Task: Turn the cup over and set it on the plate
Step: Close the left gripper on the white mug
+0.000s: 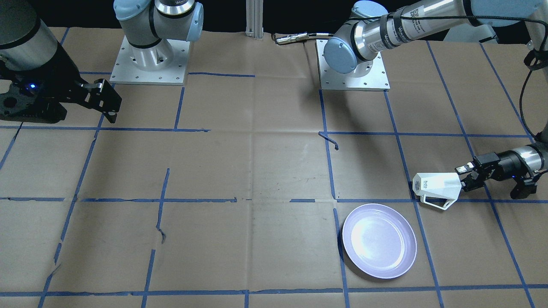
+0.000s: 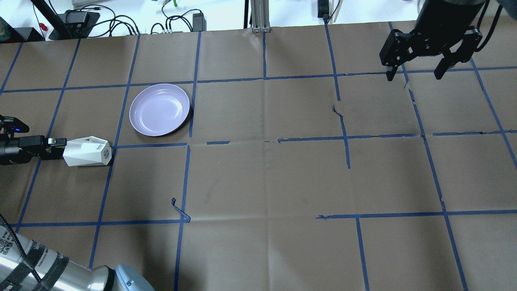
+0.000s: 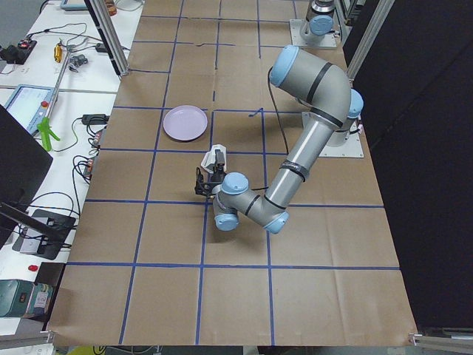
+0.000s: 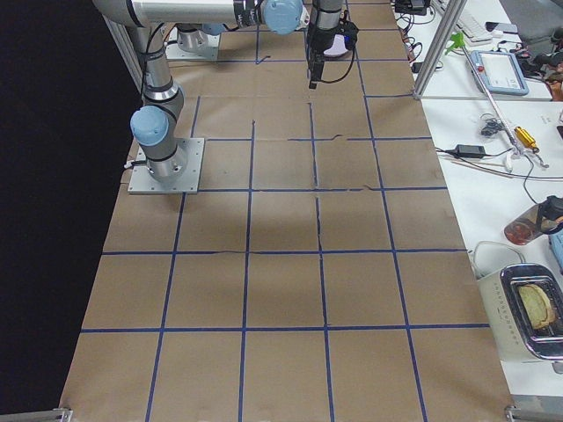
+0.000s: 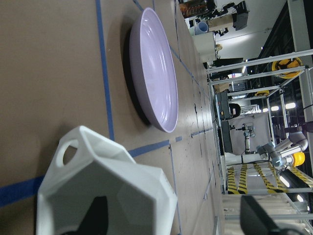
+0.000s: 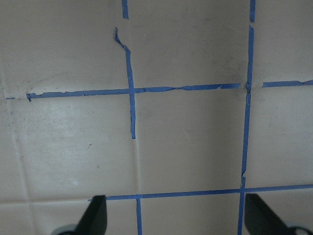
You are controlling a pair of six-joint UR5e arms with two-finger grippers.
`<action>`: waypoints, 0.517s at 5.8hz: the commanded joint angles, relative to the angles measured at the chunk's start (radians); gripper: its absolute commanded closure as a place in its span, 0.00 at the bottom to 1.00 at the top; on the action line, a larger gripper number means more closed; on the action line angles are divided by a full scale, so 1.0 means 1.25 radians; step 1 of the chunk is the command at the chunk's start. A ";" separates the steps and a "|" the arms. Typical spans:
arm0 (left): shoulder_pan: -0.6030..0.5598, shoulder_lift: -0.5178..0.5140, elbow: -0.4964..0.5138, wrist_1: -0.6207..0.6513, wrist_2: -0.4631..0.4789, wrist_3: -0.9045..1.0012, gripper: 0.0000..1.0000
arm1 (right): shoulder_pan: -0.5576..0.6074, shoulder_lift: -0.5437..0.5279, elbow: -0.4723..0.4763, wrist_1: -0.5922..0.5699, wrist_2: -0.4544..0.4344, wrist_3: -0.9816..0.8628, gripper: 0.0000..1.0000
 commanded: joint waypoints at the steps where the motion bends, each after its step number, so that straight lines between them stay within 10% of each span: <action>1: -0.001 -0.004 0.000 -0.030 -0.038 -0.002 0.47 | 0.000 0.000 0.000 0.000 0.000 0.000 0.00; 3: -0.001 -0.005 -0.002 -0.039 -0.035 -0.002 0.70 | 0.000 0.000 0.000 0.000 0.000 0.000 0.00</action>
